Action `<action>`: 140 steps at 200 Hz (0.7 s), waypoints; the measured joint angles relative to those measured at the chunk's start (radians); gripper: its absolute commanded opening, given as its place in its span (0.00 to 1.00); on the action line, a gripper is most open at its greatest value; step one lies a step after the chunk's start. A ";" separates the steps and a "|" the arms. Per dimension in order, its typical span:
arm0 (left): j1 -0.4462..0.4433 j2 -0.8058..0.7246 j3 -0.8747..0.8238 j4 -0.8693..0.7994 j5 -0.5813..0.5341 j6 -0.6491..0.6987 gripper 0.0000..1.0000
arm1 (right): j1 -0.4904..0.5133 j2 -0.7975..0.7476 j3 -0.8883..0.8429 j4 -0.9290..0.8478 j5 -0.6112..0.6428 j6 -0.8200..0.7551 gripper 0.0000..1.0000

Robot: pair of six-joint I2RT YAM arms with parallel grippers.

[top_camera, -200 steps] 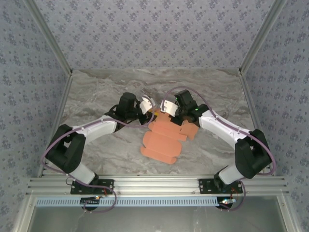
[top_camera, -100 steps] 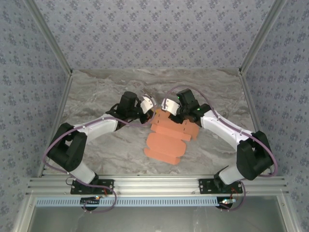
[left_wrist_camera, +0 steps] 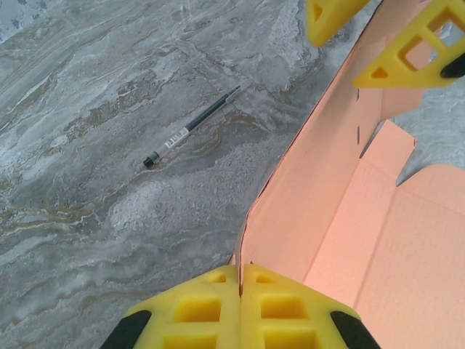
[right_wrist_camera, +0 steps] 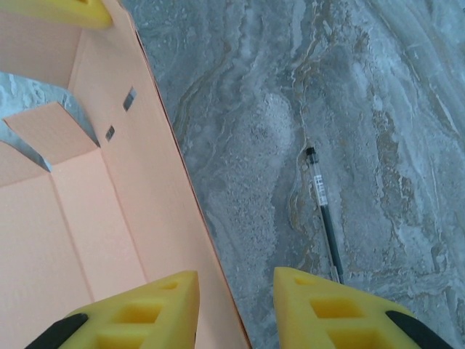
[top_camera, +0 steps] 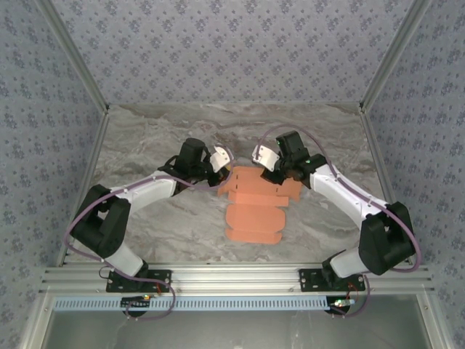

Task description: Fold the paper box

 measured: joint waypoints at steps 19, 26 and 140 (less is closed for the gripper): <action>0.001 0.000 0.000 0.000 0.000 0.003 0.00 | -0.010 0.000 0.000 -0.021 -0.004 -0.004 0.33; 0.001 0.000 0.000 0.000 0.000 0.005 0.00 | -0.011 0.001 0.000 -0.026 -0.004 -0.007 0.32; 0.006 0.000 0.001 -0.006 -0.008 0.009 0.00 | -0.012 0.061 0.028 -0.067 -0.025 -0.049 0.06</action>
